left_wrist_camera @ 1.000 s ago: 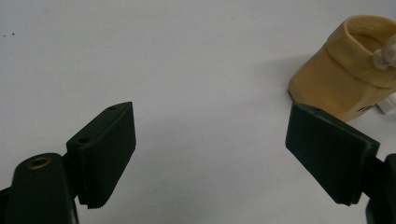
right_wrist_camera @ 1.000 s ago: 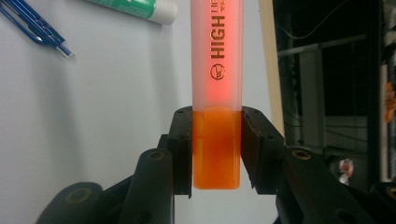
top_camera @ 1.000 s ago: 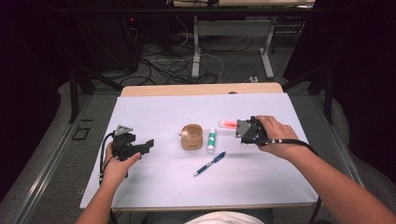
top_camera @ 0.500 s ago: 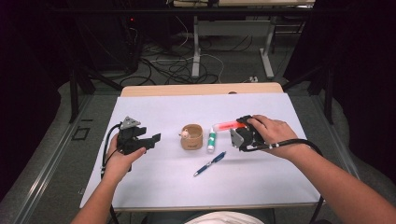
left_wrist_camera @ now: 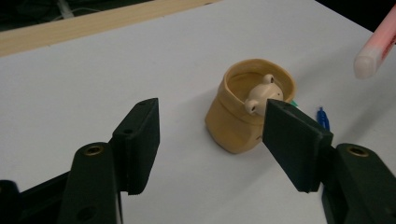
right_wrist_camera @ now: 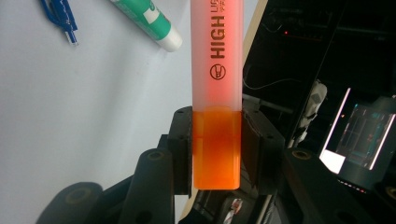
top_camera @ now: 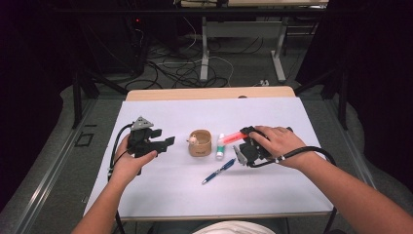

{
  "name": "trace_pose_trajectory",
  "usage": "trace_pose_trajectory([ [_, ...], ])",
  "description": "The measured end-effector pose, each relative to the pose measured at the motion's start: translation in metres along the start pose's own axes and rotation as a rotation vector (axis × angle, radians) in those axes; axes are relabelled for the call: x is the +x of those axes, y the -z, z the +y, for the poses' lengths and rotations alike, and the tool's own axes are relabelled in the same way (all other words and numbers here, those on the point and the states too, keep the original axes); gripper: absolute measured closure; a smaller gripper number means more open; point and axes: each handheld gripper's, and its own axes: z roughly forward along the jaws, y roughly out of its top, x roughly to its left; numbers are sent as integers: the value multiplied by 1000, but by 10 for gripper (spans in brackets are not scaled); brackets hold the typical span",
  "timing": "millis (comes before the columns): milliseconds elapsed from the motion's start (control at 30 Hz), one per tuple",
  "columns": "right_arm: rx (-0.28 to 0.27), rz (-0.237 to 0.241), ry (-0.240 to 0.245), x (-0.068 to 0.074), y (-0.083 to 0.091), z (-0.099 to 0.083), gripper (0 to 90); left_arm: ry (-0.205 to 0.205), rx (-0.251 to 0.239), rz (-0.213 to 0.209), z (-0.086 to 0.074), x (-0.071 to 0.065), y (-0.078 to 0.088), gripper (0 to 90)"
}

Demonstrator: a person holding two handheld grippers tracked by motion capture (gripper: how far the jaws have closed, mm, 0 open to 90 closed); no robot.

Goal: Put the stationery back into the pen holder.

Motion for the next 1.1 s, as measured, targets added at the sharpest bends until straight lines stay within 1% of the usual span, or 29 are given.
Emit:
trace_pose_trajectory([
  [33, -10, -21, 10, 1, 0, 1, 668, 7, 5, -15, 0, 0, -1, 383],
  [67, -10, -21, 22, 2, 0, 2, 668, 10, 3, -30, -1, 0, -2, 396],
  [100, -11, -22, 39, 2, 0, 4, 668, 18, 14, -51, -1, 0, -3, 406],
  [133, -7, -11, 54, 1, 1, 5, 668, 26, 5, -63, -1, -1, -5, 412],
  [200, -4, -9, 76, 2, 2, 8, 668, 48, 9, -81, -1, -4, -7, 413],
  [267, -9, -14, 98, 4, 2, 11, 668, 23, 13, -92, 1, -6, -9, 418],
  [300, -5, -14, 112, 4, 2, 12, 668, 26, 6, -97, 1, -8, -10, 419],
  [333, -18, -33, 121, 5, 1, 12, 668, 21, 13, -103, 2, -9, -10, 419],
  [367, -17, -33, 134, 5, 1, 13, 668, 16, 6, -108, 3, -10, -11, 420],
  [400, -10, -11, 146, 5, 1, 14, 668, 12, 14, -121, 5, -11, -11, 427],
  [433, -11, -16, 157, 6, 1, 15, 668, 16, 14, -129, 6, -13, -12, 436],
  [500, -19, -39, 177, 7, 1, 17, 668, -9, 29, -147, 9, -16, -13, 442],
  [533, -14, -17, 177, 7, 1, 18, 668, -11, 39, -158, 10, -19, -14, 443],
  [567, -42, -19, 179, 8, -1, 18, 668, -27, 42, -161, 12, -21, -16, 444],
  [600, -18, -21, 202, 7, 1, 19, 668, -35, 48, -172, 13, -24, -17, 454],
  [633, -15, -19, 204, 8, 1, 20, 668, -38, 41, -177, 14, -27, -19, 456],
  [667, -20, -25, 225, 8, 1, 21, 668, -53, 48, -187, 16, -30, -21, 459],
  [700, -18, -20, 226, 9, 1, 22, 668, -62, 52, -193, 17, -33, -22, 460],
  [733, -25, -24, 249, 9, 1, 23, 668, -71, 57, -206, 19, -36, -24, 460],
  [767, -25, -31, 249, 10, 1, 23, 668, -84, 67, -218, 20, -39, -25, 457],
  [800, -33, -33, 269, 9, 2, 25, 668, -89, 68, -221, 21, -41, -27, 456],
  [833, -31, -39, 270, 10, 2, 25, 668, -105, 70, -227, 23, -43, -28, 456],
  [867, -39, -33, 280, 10, 2, 26, 668, -109, 79, -234, 24, -46, -30, 455],
  [900, -32, -38, 280, 11, 2, 26, 668, -99, 81, -245, 25, -50, -31, 455],
  [967, -34, -42, 304, 12, 3, 28, 668, -121, 88, -257, 28, -54, -34, 453],
  [1000, -43, -52, 303, 12, 3, 28, 668, -123, 97, -260, 29, -56, -34, 453],
  [1033, -41, -45, 308, 12, 4, 29, 668, -119, 108, -261, 30, -59, -35, 453],
  [1067, -36, -50, 316, 12, 5, 30, 668, -131, 112, -267, 31, -60, -37, 459],
  [1100, -42, -50, 314, 12, 5, 30, 668, -132, 125, -269, 31, -62, -38, 466],
])
